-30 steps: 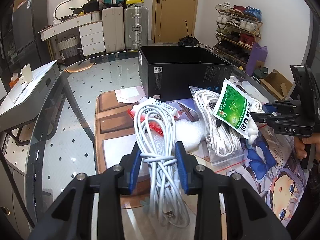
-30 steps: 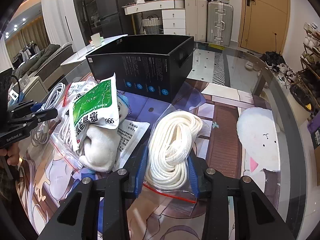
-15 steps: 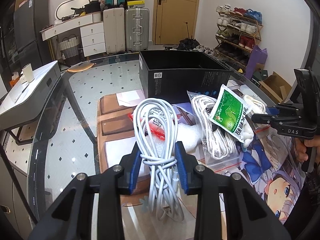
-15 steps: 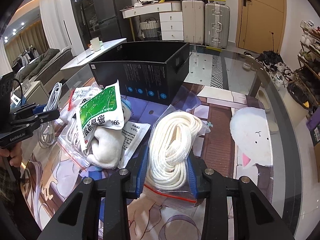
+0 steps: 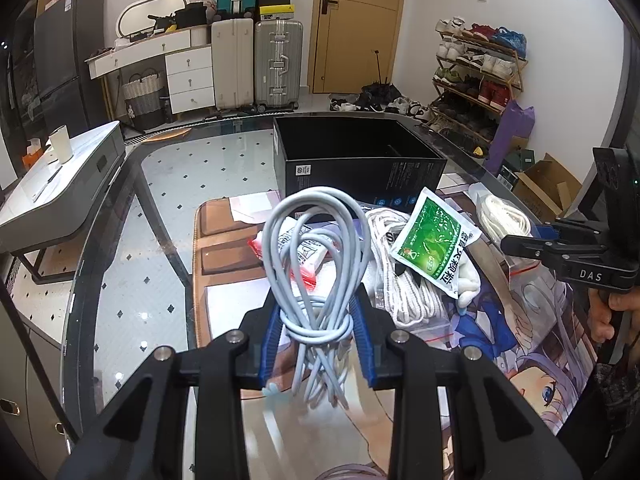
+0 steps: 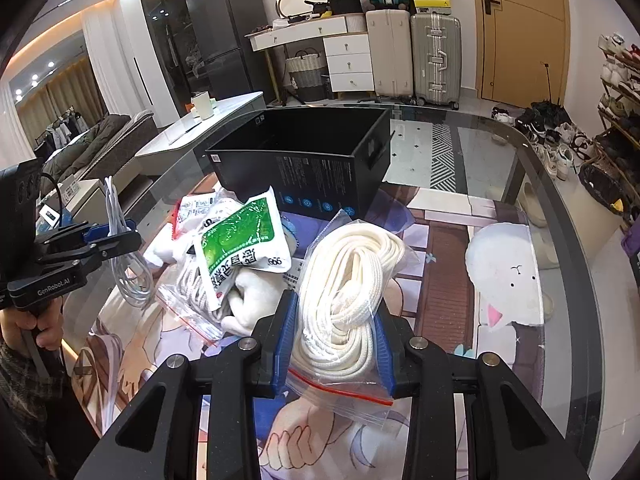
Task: Organize soft objects
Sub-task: 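Lift the rope bag with right tool while left tool lifts the cable toward the black box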
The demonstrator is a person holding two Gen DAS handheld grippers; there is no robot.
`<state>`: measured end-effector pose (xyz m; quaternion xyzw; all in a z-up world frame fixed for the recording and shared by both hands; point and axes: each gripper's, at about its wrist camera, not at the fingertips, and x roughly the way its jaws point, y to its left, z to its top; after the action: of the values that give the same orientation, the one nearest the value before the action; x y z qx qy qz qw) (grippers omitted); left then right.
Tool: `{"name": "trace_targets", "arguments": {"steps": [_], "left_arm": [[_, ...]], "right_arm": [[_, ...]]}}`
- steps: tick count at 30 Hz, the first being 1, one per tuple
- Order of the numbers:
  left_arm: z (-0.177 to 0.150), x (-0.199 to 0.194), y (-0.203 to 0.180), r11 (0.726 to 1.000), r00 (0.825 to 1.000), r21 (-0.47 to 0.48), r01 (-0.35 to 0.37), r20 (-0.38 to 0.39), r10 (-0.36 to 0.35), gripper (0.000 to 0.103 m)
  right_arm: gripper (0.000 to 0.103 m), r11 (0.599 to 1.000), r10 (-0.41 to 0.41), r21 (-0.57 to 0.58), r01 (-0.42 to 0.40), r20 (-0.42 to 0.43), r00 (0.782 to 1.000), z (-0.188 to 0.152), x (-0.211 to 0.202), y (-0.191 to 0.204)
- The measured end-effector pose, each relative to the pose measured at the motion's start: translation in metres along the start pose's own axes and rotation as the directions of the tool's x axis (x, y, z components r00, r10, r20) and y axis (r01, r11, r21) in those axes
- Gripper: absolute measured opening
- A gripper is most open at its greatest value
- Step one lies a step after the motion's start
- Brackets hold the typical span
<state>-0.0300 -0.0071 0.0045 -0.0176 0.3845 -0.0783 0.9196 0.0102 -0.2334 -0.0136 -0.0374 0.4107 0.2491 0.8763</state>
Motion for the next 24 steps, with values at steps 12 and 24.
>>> {"name": "trace_targets", "arguments": {"steps": [12,24], "left_arm": [[0.023,-0.006,-0.017,1.0,1.0,-0.003,0.013,0.015,-0.013,0.031],[0.059,-0.011,-0.029,1.0,0.999,0.007,0.013,0.033,-0.013,0.031]], "right_arm": [[0.035,0.999,0.049,-0.017,-0.048,0.034,0.998,0.022,-0.024,0.02],[0.035,0.996,0.056,-0.07,-0.053,0.043,0.997,0.057,-0.033,0.034]]}}
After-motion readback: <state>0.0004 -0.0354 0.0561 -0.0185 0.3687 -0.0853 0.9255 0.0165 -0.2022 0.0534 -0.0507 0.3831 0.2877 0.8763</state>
